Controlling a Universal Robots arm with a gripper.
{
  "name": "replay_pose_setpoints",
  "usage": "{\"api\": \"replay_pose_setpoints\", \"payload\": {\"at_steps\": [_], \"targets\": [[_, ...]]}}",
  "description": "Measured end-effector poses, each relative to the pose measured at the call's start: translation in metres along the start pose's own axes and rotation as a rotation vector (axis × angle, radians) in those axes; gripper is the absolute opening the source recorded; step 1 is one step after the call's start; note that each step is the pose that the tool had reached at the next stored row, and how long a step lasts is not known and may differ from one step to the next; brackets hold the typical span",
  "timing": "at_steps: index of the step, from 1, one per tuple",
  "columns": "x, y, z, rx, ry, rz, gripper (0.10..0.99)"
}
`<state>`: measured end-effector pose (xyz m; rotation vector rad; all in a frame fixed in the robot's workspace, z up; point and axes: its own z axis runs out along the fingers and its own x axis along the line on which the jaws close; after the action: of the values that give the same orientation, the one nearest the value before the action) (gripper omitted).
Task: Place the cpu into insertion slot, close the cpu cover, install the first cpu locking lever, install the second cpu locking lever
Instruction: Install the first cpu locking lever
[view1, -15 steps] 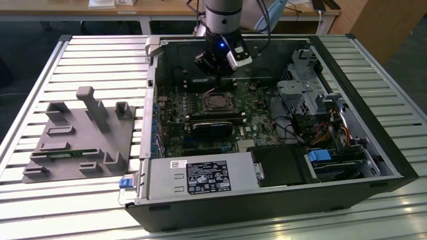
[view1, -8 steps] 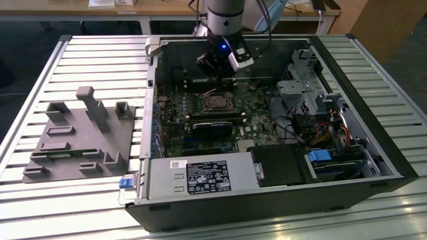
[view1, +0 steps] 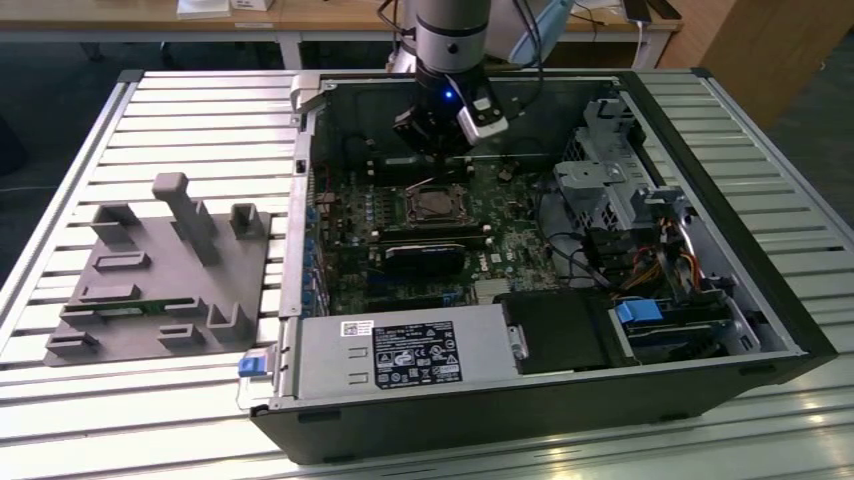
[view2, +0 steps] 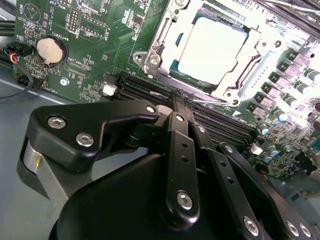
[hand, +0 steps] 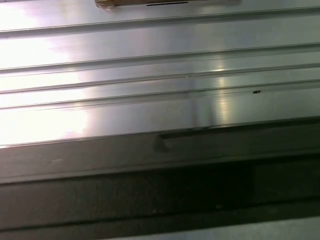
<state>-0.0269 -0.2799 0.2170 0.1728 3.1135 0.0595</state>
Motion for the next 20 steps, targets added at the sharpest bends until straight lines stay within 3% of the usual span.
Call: {"api": "replay_pose_setpoints", "payload": {"at_steps": [20], "targets": [[-0.0048, 0.0002, 0.0106, 0.0, 0.0001, 0.0, 0.106]]}}
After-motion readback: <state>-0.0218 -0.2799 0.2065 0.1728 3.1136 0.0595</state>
